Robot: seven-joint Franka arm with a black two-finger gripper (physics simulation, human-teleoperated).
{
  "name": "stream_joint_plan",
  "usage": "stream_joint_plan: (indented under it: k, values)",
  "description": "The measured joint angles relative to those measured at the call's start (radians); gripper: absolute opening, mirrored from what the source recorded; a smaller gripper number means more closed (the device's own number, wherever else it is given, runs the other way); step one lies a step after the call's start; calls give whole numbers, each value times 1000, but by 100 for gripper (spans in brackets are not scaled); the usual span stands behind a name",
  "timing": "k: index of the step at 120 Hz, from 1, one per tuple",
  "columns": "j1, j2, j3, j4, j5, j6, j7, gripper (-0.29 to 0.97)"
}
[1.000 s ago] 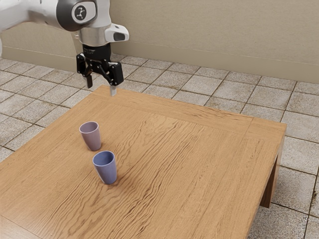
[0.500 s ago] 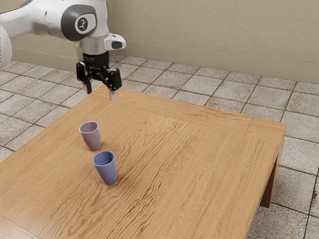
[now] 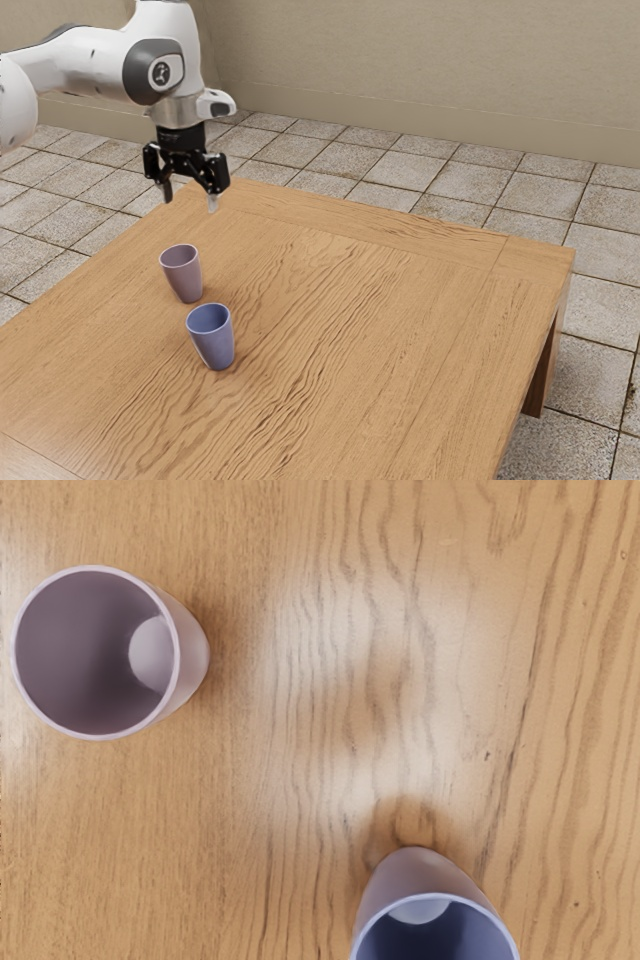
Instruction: Place the left cup onto the right cup
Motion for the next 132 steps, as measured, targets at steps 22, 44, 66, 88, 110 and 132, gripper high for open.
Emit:
stream_joint_plan:
  k: [22,44,66,88,110,132]
  values:
    - [34,29,0,-2,-3,17,3,60]
    - [59,57,0,-4,-12,38,11,57]
    - [73,88,0,-3,-16,64,26,54]
    - [84,122,2,6,-15,86,42,52]
    - [94,144,0,6,-17,97,53,50]
    - [106,164,2,1,-30,111,64,49]
